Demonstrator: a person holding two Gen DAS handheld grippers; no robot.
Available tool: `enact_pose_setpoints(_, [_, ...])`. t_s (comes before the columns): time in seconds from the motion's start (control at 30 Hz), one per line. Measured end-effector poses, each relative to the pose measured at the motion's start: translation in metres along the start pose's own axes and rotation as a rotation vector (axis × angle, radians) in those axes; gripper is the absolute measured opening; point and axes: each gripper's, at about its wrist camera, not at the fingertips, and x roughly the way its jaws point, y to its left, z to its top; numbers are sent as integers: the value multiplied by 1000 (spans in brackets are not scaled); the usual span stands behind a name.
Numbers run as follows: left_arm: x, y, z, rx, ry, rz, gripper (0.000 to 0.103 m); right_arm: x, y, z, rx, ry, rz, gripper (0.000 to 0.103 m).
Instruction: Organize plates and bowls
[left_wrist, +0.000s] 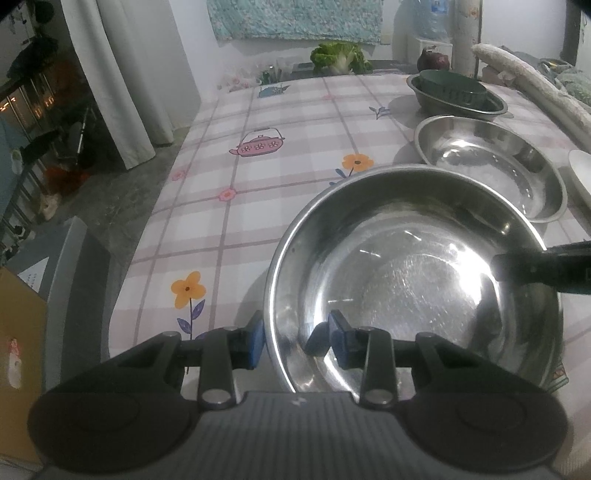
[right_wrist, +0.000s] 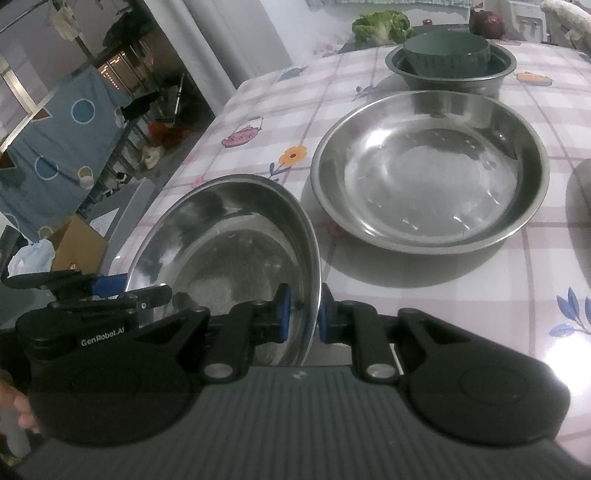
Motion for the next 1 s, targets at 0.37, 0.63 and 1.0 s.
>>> enact_pose_setpoints(0.37, [-3, 1, -2, -7, -7, -14, 37, -5, 2, -1, -6, -2, -7, 15])
enact_pose_setpoints(0.63, [3, -1, -6, 2, 14, -17, 37, 0, -1, -1, 7, 12, -12, 15])
enact_pose_setpoints(1.0, [7, -2, -9, 17, 20, -21, 40, 10, -3, -5, 14, 28, -15, 15])
